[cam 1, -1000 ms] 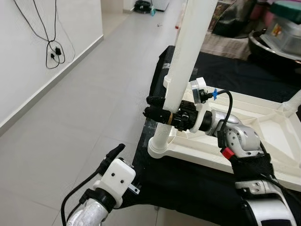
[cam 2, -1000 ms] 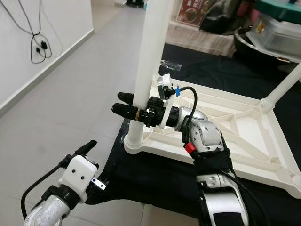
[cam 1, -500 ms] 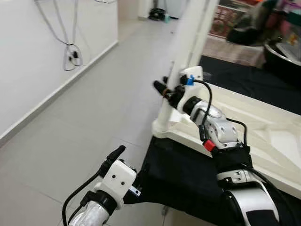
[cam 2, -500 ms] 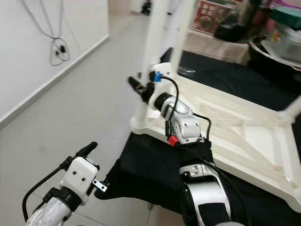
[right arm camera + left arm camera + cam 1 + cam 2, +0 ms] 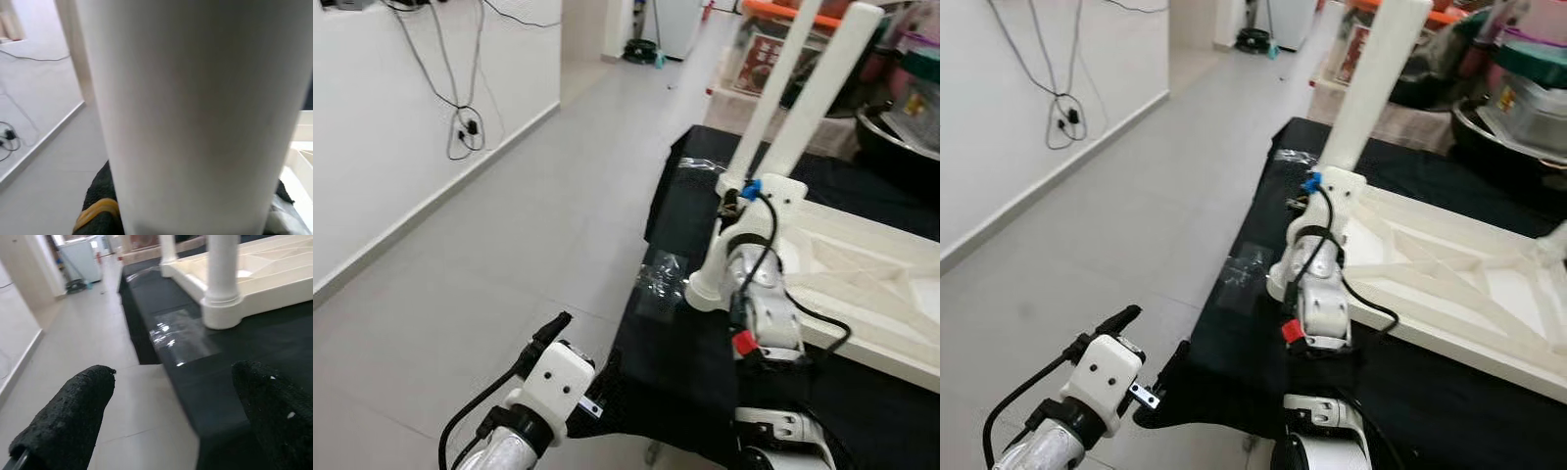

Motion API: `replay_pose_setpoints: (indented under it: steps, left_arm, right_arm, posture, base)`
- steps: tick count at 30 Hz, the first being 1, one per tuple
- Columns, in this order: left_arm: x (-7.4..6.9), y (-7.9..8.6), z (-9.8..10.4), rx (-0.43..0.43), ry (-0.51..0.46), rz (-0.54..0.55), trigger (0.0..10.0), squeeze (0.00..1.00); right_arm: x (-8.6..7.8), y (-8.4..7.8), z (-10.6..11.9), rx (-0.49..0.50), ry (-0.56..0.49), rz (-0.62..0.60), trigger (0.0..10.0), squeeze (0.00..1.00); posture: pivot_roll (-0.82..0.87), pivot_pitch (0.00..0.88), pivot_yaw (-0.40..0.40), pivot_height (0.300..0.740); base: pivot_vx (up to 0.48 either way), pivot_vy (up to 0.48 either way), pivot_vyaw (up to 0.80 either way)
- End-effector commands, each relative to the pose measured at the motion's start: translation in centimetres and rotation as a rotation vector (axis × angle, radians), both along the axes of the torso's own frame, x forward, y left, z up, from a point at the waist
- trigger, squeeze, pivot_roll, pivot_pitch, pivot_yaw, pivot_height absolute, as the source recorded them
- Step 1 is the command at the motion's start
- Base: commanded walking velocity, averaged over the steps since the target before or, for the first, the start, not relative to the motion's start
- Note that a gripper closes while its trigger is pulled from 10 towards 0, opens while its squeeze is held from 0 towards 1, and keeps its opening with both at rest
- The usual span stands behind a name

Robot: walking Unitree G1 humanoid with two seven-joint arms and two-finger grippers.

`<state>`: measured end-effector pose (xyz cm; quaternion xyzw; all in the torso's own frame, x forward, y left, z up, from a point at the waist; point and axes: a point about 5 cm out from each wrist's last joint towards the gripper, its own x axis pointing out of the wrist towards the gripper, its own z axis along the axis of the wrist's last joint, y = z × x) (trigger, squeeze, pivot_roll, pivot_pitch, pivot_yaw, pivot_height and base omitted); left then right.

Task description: Building children table

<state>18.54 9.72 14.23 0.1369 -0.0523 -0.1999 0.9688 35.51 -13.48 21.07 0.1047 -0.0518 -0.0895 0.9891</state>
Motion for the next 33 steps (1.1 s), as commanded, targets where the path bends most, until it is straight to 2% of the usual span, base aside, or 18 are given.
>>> replay_pose_setpoints:
  steps: [1,2,5,6,8,12,13,14,15,16,17,19,22,23,25,28,29,33]
  left_arm:
    - [-0.2,-0.1,-0.2,0.006,0.011,-0.007,10.0,0.00]
    - [-0.2,-0.2,-0.2,0.005,0.011,-0.008,10.0,0.00]
    - [-0.2,-0.1,-0.2,0.003,0.013,-0.006,10.0,0.00]
    - [-0.1,-0.1,-0.2,0.003,0.012,-0.006,10.0,0.00]
    - [0.0,-0.1,-0.2,0.002,0.013,-0.007,10.0,0.00]
    - [0.1,-0.1,-0.2,0.002,0.013,-0.007,10.0,0.00]
    - [0.1,-0.1,-0.2,0.006,0.009,-0.005,10.0,0.00]
    - [0.1,-0.1,-0.2,0.006,0.009,-0.005,10.0,0.00]
    - [0.2,-0.1,-0.1,0.007,0.008,-0.005,10.0,0.00]
    - [0.2,-0.1,-0.1,0.007,0.008,-0.005,10.0,0.00]
    - [0.2,-0.1,-0.1,0.007,0.007,-0.006,10.0,0.00]
    - [0.2,0.0,-0.1,0.008,0.006,-0.007,10.0,0.00]
    - [0.2,0.0,-0.1,0.009,0.006,-0.007,10.0,0.00]
    - [0.2,0.0,-0.1,0.010,0.007,-0.008,10.0,0.00]
    - [0.1,0.0,-0.1,0.011,0.009,-0.009,10.0,0.00]
    - [0.1,0.0,-0.1,0.014,0.008,-0.008,10.0,0.00]
    - [0.1,0.0,-0.1,0.014,0.009,-0.008,10.0,0.00]
    - [0.0,0.0,-0.1,0.015,0.009,-0.008,10.0,0.00]
  right_arm:
    - [0.0,0.5,-0.7,0.078,-0.010,0.056,10.0,0.00]
    - [0.0,0.5,-0.5,0.067,-0.028,0.069,10.0,1.00]
    - [0.2,-0.1,-0.1,0.060,-0.035,0.067,10.0,1.00]
    - [0.6,-0.8,0.1,0.109,-0.057,0.101,10.0,0.00]
    - [1.4,-1.6,0.4,0.188,-0.106,0.205,10.0,0.00]
    - [1.7,-2.2,0.7,0.216,-0.141,0.274,10.0,0.00]
    - [1.9,-2.3,1.0,0.281,-0.161,0.553,10.0,0.00]
    - [1.9,-2.3,1.0,0.281,-0.161,0.553,10.0,0.00]
    - [1.7,-2.1,1.2,0.327,-0.160,0.704,10.0,0.00]
    - [1.7,-2.1,1.2,0.327,-0.160,0.704,10.0,0.00]
    - [1.3,-1.9,1.6,0.351,-0.164,0.843,10.0,0.00]
    - [-0.4,-1.3,2.0,0.294,-0.156,1.176,10.0,0.00]
    - [-1.2,-1.0,2.0,0.259,-0.154,1.287,10.0,0.00]
    - [-1.9,-0.5,1.6,0.208,-0.120,1.407,10.0,0.00]
    - [-2.4,0.0,1.1,0.161,-0.078,1.511,10.0,0.00]
    - [-2.2,1.0,0.5,0.081,-0.049,1.576,10.0,0.00]
    - [-1.7,1.5,0.2,0.036,-0.046,1.556,0.0,0.00]
    - [-1.4,1.7,0.1,0.012,-0.045,1.552,0.0,0.00]
  posture:
    - [0.12,0.074,-0.135,0.740]
    - [0.13,0.076,-0.135,0.740]
    - [0.12,0.079,-0.137,0.740]
    - [0.12,0.088,-0.136,0.740]
    - [0.12,0.093,-0.141,0.740]
    - [0.13,0.095,-0.143,0.740]
    - [0.13,0.098,-0.142,0.740]
    - [0.13,0.098,-0.142,0.740]
    - [0.13,0.098,-0.142,0.740]
    - [0.13,0.098,-0.142,0.740]
    - [0.13,0.106,-0.143,0.740]
    - [0.13,0.105,-0.143,0.740]
    - [0.13,0.105,-0.143,0.740]
    - [0.14,0.105,-0.147,0.740]
    - [0.14,0.105,-0.147,0.740]
    - [0.14,0.109,-0.146,0.740]
    - [0.14,0.107,-0.148,0.740]
    - [0.14,0.103,-0.145,0.740]
  base:
    - [0.000,0.000,0.00]
    - [0.000,0.000,0.00]
    - [0.000,0.000,0.00]
    - [0.000,0.000,0.00]
    - [0.000,0.000,0.00]
    - [0.000,0.000,0.00]
    - [0.000,0.000,0.00]
    - [0.000,0.000,0.00]
    - [0.000,0.000,0.00]
    - [0.000,0.000,0.00]
    - [0.000,0.000,0.00]
    - [0.000,0.000,0.00]
    - [0.000,0.000,0.00]
    - [0.000,0.000,0.00]
    - [0.000,0.000,0.00]
    - [0.000,0.000,0.00]
    - [0.000,0.000,0.00]
    - [0.000,0.000,0.00]
